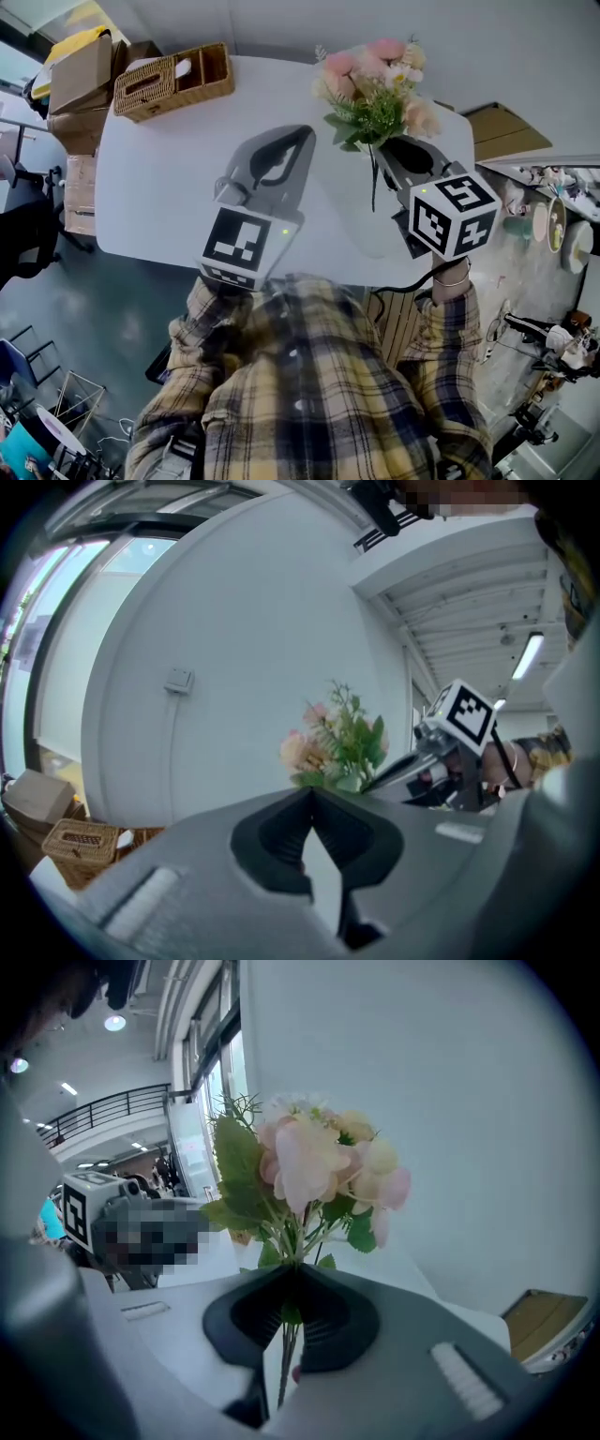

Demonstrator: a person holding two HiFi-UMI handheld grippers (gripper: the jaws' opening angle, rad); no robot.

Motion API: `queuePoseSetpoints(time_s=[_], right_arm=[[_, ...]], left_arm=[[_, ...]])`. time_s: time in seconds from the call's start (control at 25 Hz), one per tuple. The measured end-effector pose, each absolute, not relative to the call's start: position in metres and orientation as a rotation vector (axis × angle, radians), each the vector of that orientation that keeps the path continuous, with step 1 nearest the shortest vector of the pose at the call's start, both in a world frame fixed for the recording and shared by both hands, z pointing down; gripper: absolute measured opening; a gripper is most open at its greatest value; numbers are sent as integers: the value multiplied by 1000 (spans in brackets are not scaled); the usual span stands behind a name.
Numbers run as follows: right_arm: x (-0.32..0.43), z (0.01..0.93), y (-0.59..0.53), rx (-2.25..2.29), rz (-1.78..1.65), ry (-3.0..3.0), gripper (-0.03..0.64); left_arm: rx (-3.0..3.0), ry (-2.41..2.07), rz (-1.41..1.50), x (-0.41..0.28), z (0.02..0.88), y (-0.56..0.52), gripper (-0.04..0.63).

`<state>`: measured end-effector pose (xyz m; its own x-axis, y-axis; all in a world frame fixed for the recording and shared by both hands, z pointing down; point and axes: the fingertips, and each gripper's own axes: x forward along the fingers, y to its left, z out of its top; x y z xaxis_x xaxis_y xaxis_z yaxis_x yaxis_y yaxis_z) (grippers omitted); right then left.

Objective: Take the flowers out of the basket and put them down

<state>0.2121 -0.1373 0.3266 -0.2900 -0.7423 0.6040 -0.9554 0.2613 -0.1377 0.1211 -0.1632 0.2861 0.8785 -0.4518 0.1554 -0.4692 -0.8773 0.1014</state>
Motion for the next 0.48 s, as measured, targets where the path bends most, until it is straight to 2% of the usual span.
queuePoseSetpoints(time_s=[0.48], right_arm=[[126, 239, -135, 1482, 477, -2443, 15]], left_arm=[[2872, -893, 178, 74, 280, -165, 0]])
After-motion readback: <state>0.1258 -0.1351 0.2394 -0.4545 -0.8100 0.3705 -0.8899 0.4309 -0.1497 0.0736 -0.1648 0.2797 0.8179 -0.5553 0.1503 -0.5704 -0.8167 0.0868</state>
